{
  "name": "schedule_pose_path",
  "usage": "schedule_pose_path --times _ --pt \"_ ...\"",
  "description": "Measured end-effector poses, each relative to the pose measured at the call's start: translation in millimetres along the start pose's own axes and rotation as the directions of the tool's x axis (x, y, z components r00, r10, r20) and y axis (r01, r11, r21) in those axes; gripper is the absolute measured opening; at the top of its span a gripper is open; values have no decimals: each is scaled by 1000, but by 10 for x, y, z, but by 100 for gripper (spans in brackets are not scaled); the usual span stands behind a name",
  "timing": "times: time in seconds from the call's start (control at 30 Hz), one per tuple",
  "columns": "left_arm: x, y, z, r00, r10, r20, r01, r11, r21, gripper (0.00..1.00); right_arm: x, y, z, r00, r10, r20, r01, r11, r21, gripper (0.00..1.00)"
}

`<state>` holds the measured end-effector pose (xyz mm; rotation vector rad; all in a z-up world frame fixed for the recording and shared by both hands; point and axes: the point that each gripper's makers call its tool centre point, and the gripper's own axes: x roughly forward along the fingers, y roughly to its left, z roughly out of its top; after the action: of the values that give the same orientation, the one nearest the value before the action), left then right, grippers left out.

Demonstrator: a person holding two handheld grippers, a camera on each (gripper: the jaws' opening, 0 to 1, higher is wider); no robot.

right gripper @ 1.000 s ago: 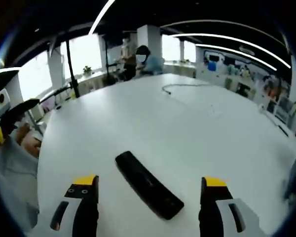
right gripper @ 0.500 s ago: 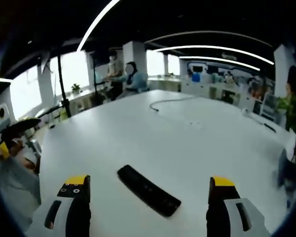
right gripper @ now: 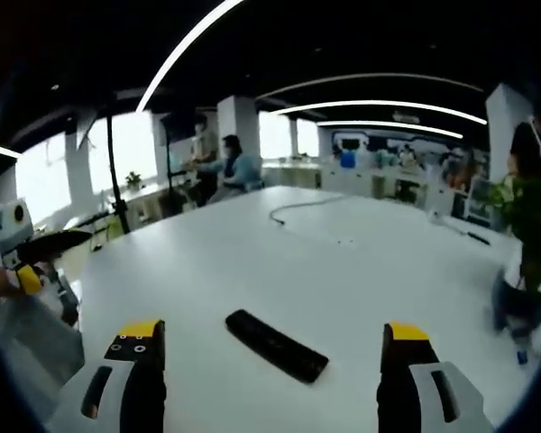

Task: Press the specified remote control buttons in sequence, fully releasing each button before pressing the next.

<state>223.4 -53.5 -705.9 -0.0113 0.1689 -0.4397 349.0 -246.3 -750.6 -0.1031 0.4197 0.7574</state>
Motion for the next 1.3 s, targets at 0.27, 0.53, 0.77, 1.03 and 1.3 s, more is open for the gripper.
schedule_pose_path --times 0.27,0.53,0.77,1.03,1.3 --pt "-1 -10 2 1000 -6 0 6 1000 -5 94 -199 35 -72 1000 -21 5 21 1000 16 99" --pt "-25 2 38 1000 -1 19 2 1000 -15 93 -413 164 -62 998 -28 47 27 999 30 99" --pt "-32 -3 49 1000 -6 26 6 1000 -22 92 -549 190 -119 998 -51 46 50 999 21 99" --pt "-29 -17 43 1000 -13 23 13 1000 -20 92 -762 195 -222 994 -100 48 96 992 76 99" --pt "-25 -15 49 1000 -14 27 15 999 -28 92 -909 144 -240 987 -146 66 140 986 86 99"
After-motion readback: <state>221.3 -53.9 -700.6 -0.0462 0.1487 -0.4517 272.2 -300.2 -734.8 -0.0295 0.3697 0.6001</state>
